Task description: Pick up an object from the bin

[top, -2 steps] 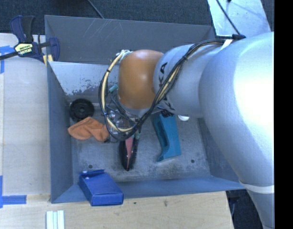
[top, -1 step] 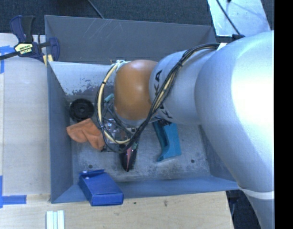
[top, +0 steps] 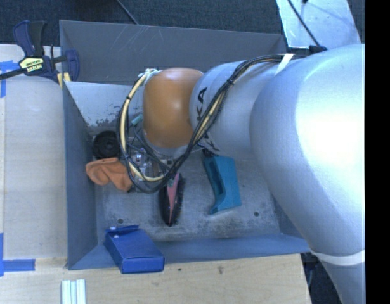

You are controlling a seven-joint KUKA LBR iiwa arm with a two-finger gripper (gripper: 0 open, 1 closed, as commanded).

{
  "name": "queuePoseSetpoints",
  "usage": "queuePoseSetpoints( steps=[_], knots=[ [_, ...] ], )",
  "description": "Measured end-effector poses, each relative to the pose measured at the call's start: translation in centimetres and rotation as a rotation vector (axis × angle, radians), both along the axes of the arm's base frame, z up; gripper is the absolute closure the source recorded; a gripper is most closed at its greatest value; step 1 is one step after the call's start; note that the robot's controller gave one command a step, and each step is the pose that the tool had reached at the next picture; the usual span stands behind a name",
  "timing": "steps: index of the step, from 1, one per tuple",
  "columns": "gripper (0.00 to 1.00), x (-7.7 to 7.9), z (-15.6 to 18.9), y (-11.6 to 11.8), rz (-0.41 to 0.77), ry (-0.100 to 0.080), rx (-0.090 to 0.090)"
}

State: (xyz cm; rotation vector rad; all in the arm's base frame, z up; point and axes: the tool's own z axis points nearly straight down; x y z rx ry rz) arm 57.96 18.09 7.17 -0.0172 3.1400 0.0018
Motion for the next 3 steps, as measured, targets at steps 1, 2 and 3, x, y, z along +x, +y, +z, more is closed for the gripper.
queuePoseSetpoints(
  steps=[1,2,3],
  knots=[
    [1.0,-2.7,0.0,0.5,0.005,-0.005,0.0],
    [1.0,-2.6,4.7,0.3,0.019,0.007,-0.002],
    [1.0,-4.4,7.7,0.7,-0.008,-0.002,0.0]
  ],
)
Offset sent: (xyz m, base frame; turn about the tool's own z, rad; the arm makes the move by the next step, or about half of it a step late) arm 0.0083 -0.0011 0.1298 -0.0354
